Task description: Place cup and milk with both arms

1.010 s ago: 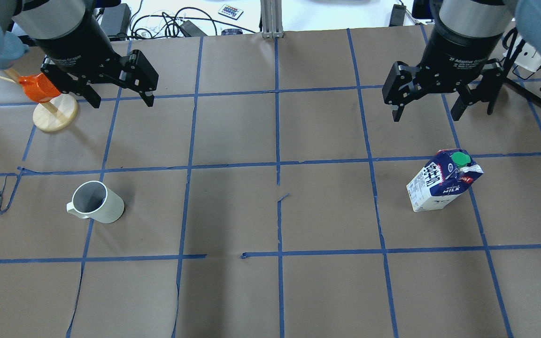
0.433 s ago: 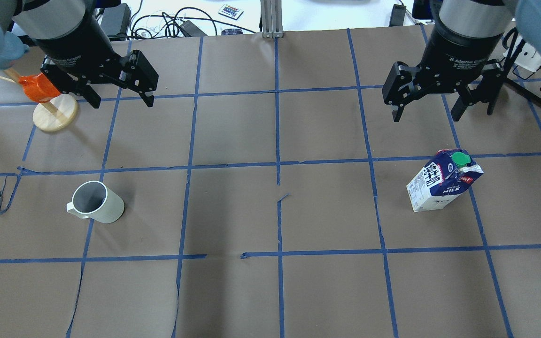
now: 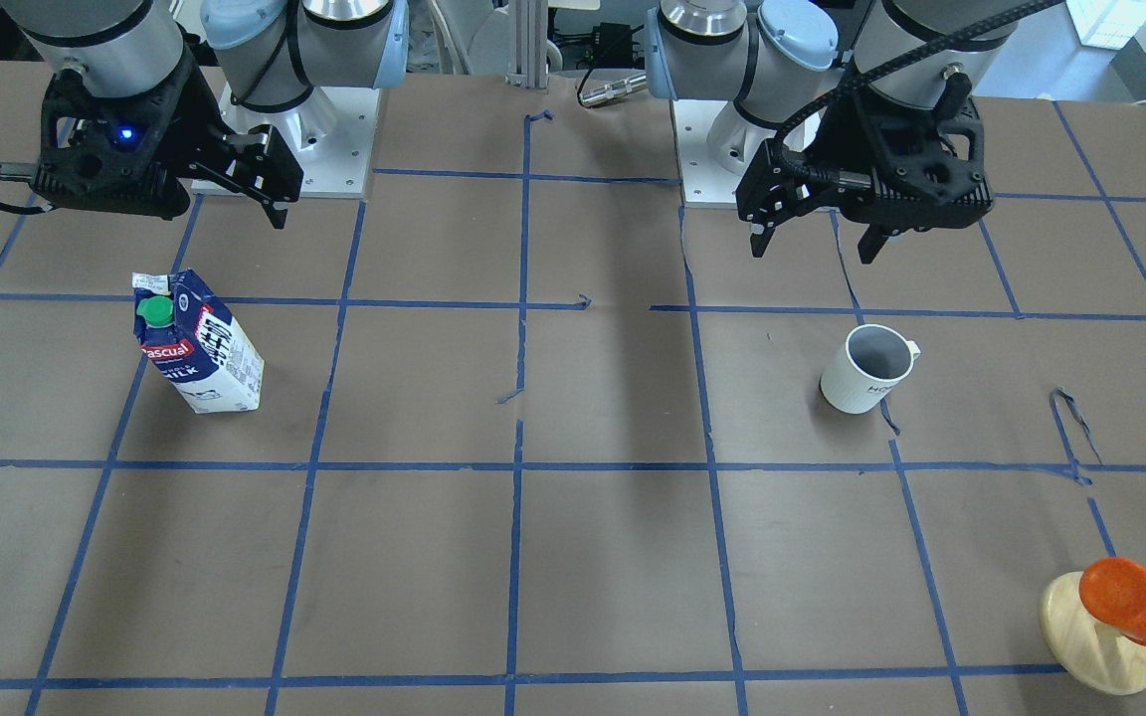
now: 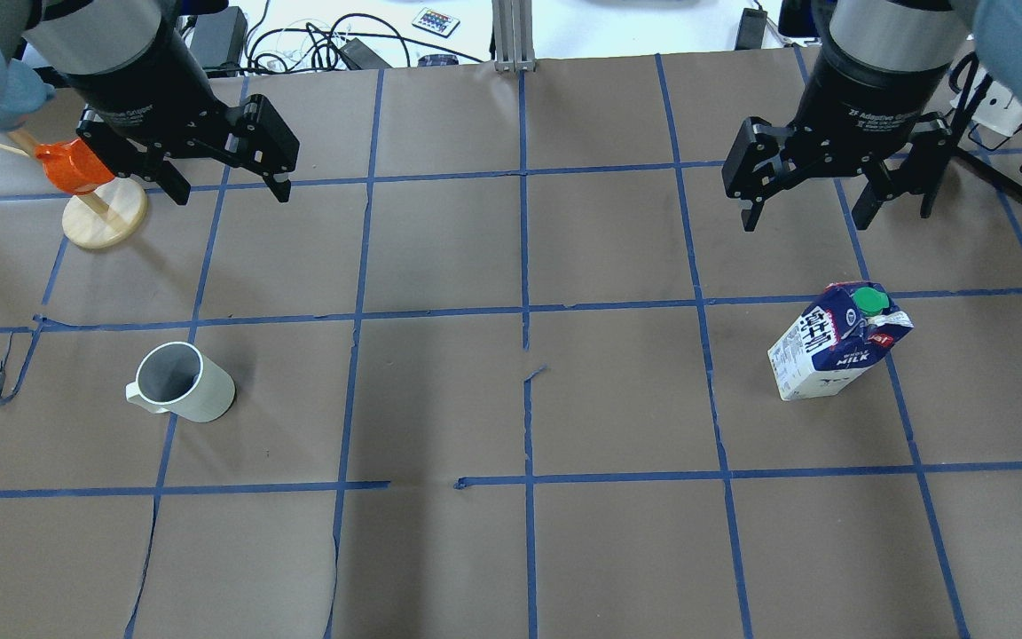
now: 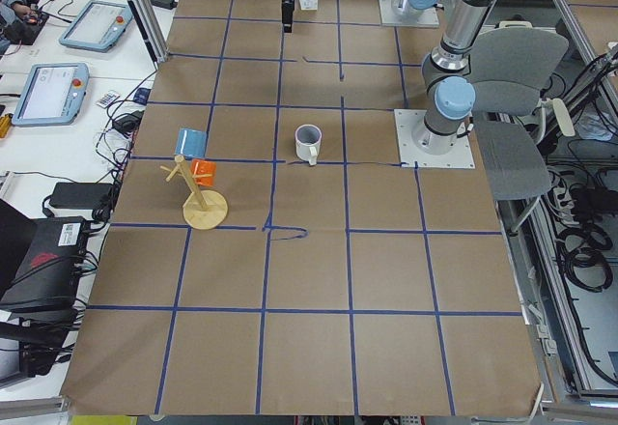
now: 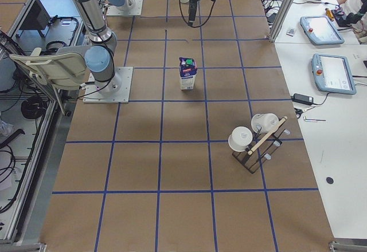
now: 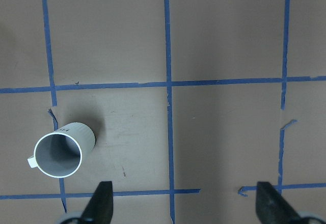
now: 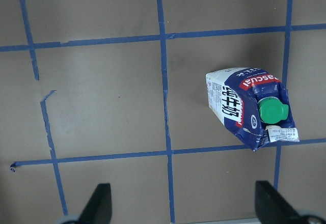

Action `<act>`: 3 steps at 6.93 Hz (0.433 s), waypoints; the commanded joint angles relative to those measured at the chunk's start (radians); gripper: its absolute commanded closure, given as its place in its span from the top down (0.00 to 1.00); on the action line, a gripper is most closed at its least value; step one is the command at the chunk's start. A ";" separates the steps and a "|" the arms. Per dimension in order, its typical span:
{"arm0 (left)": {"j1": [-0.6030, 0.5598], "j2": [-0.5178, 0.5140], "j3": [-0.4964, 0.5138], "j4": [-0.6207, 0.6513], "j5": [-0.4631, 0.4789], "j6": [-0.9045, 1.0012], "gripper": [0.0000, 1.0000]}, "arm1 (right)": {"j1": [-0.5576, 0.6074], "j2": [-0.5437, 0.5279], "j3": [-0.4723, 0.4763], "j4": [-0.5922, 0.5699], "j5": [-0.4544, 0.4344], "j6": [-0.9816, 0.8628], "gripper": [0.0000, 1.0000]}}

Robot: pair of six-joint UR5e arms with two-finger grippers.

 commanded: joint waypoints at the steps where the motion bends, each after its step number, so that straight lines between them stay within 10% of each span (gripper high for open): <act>1: 0.000 -0.001 0.000 0.000 0.000 0.000 1.00 | 0.000 0.000 0.000 0.001 0.000 -0.001 1.00; 3: 0.029 0.000 -0.006 -0.006 -0.002 0.073 1.00 | -0.008 0.000 -0.005 0.001 0.001 -0.023 1.00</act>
